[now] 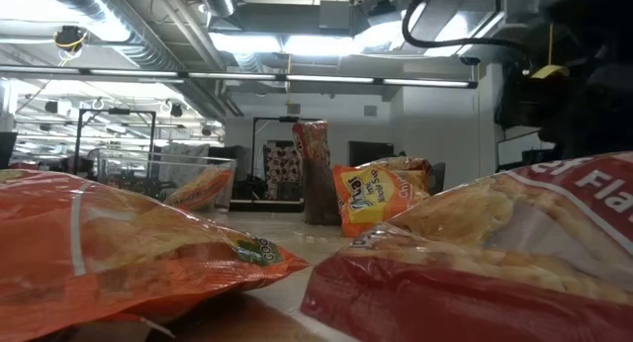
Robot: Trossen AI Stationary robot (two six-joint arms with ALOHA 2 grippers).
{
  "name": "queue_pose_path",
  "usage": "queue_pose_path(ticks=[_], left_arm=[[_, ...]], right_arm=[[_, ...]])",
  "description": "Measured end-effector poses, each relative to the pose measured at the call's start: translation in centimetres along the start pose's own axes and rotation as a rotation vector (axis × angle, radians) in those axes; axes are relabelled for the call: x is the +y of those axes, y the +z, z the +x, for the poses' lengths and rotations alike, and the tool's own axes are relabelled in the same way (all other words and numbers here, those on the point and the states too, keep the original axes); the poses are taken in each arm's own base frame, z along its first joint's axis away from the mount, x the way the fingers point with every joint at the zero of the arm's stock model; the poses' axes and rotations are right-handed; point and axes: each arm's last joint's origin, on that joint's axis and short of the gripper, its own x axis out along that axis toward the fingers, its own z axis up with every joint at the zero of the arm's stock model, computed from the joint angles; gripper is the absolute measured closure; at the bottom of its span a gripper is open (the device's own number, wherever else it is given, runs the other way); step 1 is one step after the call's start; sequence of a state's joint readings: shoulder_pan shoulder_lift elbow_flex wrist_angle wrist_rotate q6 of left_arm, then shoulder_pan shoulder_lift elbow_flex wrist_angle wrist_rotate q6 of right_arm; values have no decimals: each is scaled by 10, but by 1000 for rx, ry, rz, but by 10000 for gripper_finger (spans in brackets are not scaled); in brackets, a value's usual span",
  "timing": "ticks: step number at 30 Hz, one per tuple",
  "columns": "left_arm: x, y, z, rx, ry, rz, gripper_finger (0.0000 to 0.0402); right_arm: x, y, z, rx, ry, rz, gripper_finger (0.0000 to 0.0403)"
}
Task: Sort Maruchan noodles
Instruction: Put the blue noodle pack into the bottom transparent bin
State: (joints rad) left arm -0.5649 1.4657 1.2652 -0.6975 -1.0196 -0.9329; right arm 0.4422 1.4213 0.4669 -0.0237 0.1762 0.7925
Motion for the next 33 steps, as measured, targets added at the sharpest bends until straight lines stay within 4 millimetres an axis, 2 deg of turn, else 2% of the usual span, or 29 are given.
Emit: queue_pose_path(ticks=[2,4,7,12,14,17,20,33], left_arm=[[-1,-1,5,14,4,1,240],[-1,-3,10,33,8,4,240],[0,-2,15,53,9,-4,240],[3,1,20,54,26,-15,240],[4,2,21,53,31,-18,240],[3,4,24,49,22,-47,240],[0,7,25,51,-11,-68,240],[-5,17,35,114,-155,-159,240]], right_arm=[[-1,0,4,9,-5,4,52],[0,0,5,6,3,13,87],[1,1,5,-4,23,17,173],[1,1,5,-5,21,-7,349],[2,2,5,-21,31,-30,387],[3,5,6,-39,37,-21,381],[8,13,4,-79,23,-36,397],[50,68,-22,-255,-71,-275,403]])
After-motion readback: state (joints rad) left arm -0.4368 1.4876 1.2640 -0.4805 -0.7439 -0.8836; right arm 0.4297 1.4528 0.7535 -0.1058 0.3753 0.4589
